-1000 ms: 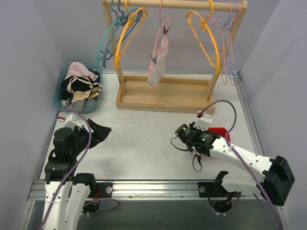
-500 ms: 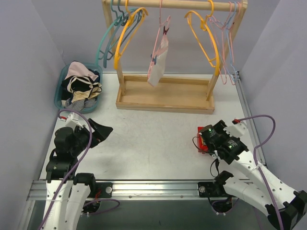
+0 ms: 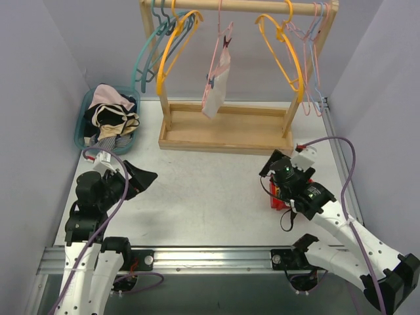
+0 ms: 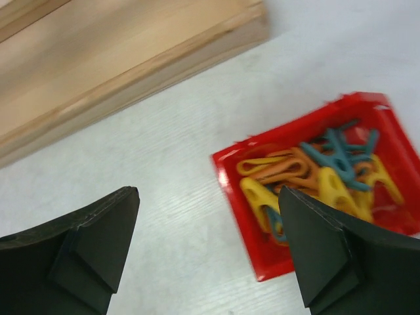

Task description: Remove the underwear clipped to the hanger

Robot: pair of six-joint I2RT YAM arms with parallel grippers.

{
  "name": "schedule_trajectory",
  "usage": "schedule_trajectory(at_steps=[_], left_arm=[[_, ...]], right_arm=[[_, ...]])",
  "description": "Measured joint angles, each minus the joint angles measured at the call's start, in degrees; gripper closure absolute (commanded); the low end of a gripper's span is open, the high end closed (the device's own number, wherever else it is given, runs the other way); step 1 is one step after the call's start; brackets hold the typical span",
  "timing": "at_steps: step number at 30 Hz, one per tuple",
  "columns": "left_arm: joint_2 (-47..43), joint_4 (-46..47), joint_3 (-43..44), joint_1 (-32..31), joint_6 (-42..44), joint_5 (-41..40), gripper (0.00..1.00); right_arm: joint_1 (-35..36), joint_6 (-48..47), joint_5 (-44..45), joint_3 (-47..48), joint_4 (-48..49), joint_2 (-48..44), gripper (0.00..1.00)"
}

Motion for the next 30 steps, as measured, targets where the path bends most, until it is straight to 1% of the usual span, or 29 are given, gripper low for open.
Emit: schedule_trajectory(at_steps=[3,5,9,11,12,15,20,23,30], left_arm=[[0.61,1.36,-0.02,0.00,0.04,1.05,0.06],[0.92,2.43,-0.02,0.00,0.04,1.79,0.06],[1.42,4.02,-0.02,0.00,0.07,3.02,0.06],[1.68,4.46,-0.02,0.00,0.09,3.52,0.06],[1.81,4.66,-0.02,0.00,0.11,3.76,0.06],[2.10,5.14,-0.02,0.00,0.24,4.15,0.06],[2.19,5.16,-0.02,0.00,0.31,4.42,0.06],[2.14,5.16,-0.02,0.02,0.28,4.76,0.06],[1.68,5.07,0.00,0.07,0.35,5.18,0.06]], right_arm=[[0.24,-9.22,-10.16,1.14,8.63,1.73,0.11],[1.60,-13.86,-14.99,3.15,12.44,3.96,0.11],[8.00,-21.75,-19.61,10.45,17.35,8.79,0.10],[10.51,-24.85,-21.03,16.28,18.56,11.93,0.06],[11.21,-26.14,-21.20,19.93,18.75,13.88,0.00],[12.26,-28.68,-19.74,31.80,19.61,21.20,0.00],[12.52,-28.39,-13.14,49.86,16.37,34.67,0.00],[12.52,-27.02,-9.99,56.26,14.19,40.44,0.00],[12.04,-23.67,-4.50,65.94,11.26,49.05,0.00]])
